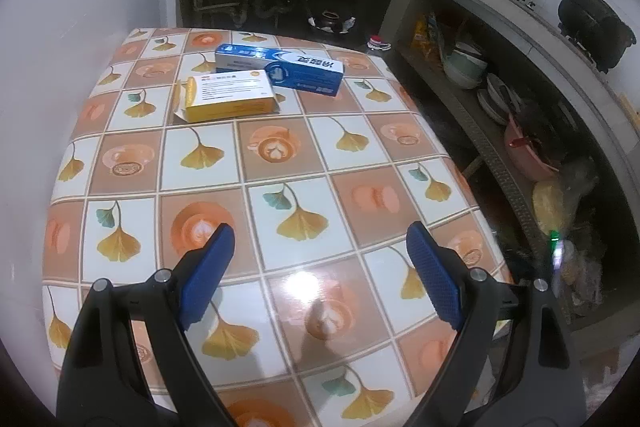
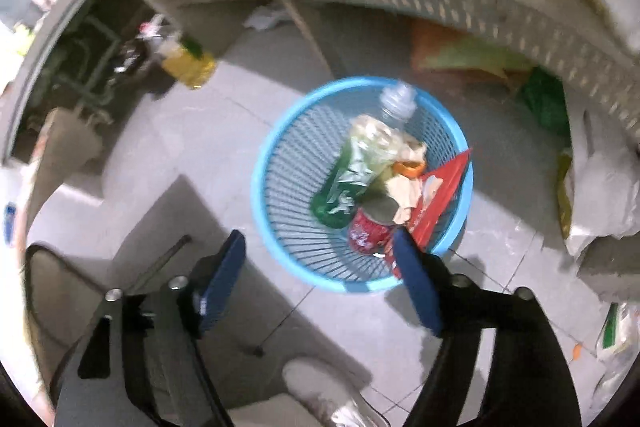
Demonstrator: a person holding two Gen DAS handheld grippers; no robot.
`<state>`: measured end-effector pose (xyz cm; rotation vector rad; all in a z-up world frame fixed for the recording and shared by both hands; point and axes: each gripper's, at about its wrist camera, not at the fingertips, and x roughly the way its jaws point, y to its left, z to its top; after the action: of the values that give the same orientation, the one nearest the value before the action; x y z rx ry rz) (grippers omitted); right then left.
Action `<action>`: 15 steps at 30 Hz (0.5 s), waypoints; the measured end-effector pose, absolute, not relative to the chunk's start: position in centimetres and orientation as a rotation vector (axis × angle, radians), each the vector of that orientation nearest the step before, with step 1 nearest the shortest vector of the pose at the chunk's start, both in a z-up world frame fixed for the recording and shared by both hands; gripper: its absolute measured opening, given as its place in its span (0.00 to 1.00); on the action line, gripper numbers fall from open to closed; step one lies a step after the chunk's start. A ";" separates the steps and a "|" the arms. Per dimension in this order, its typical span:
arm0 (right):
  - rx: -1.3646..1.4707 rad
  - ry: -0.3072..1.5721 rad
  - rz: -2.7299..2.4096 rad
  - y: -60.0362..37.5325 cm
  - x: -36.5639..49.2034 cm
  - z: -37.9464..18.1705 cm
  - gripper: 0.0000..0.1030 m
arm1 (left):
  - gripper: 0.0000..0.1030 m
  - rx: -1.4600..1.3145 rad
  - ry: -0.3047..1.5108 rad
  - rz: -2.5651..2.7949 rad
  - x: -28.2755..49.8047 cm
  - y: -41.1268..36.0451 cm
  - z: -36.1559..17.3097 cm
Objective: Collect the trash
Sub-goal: 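Open the right gripper and swing both tools back toward the table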
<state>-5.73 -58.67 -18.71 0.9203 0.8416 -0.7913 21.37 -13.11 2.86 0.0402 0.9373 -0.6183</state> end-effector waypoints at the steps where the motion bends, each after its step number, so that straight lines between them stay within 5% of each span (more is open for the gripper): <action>1: 0.902 0.835 -0.770 -58.1 -5.6 -17.4 0.75 | 0.83 0.040 0.934 -0.614 21.4 -12.9 2.8; 8: 0.673 0.788 -0.537 -53.8 -0.1 -6.4 0.77 | 0.87 0.073 0.840 -0.584 22.2 -11.4 3.5; 15: 0.283 0.801 -0.064 -46.3 14.2 3.3 0.86 | 0.90 0.224 0.628 -0.738 26.2 -11.8 5.7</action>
<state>14.20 -46.27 3.31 0.2828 0.8007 -0.0637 26.18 -11.80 5.72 0.2235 0.6284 -0.7377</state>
